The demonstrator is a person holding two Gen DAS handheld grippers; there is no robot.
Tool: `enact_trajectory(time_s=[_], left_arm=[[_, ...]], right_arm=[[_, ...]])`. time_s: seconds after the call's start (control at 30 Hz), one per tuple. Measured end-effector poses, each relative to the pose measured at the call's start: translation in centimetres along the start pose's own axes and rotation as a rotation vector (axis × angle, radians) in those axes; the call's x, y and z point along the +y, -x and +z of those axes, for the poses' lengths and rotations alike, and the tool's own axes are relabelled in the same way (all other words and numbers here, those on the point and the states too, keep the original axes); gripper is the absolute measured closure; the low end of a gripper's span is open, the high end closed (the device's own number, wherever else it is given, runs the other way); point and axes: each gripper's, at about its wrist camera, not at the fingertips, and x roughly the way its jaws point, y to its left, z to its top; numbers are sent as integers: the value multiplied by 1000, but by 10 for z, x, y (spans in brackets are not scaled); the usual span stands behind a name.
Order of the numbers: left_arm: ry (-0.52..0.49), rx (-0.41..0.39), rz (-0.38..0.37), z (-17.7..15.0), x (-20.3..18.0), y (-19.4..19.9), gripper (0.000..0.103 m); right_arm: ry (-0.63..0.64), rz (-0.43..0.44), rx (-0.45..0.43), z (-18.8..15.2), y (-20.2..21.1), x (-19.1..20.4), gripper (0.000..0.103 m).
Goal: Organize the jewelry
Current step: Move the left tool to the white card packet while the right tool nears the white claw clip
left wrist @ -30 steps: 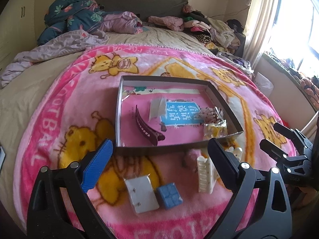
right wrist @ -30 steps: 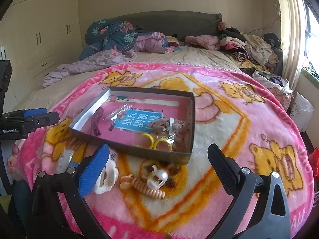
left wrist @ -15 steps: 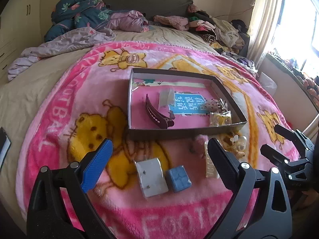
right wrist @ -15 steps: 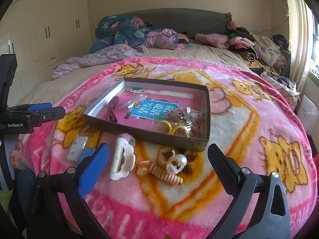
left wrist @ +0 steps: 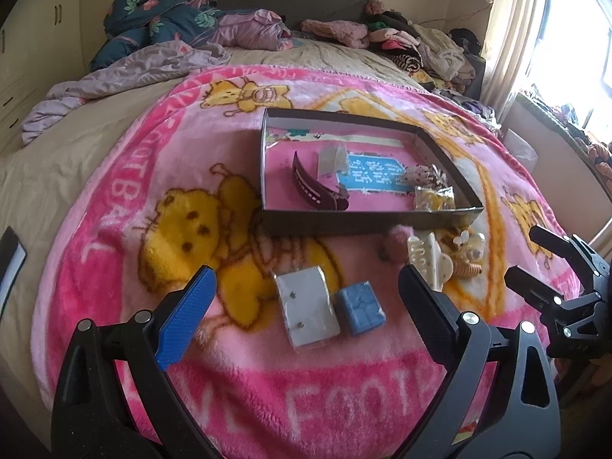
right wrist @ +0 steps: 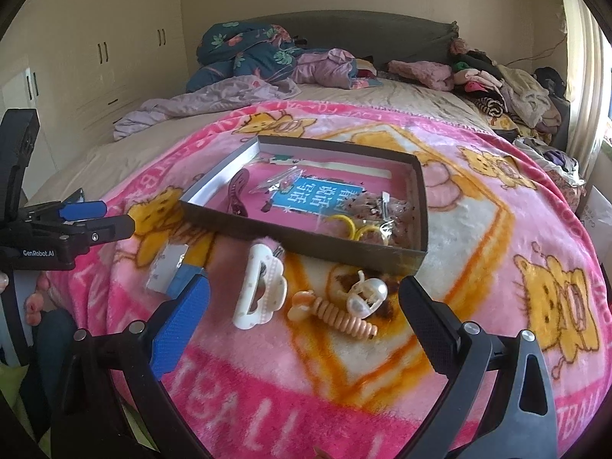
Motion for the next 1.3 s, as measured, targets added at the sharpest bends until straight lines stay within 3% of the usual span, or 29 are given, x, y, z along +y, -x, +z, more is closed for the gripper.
enact_trajectory(time_s=[0.9, 1.03, 1.17, 1.3], left_arm=[[27, 108, 34, -41, 26, -25, 16], [39, 138, -1, -47, 27, -35, 28], [39, 153, -36, -47, 24, -43, 35], [55, 170, -67, -43, 22, -53, 39]], right_arm=[[33, 72, 81, -14, -34, 27, 7], [32, 81, 90, -13, -43, 28, 8], [34, 81, 107, -13, -52, 27, 18], [31, 82, 117, -13, -59, 26, 20]])
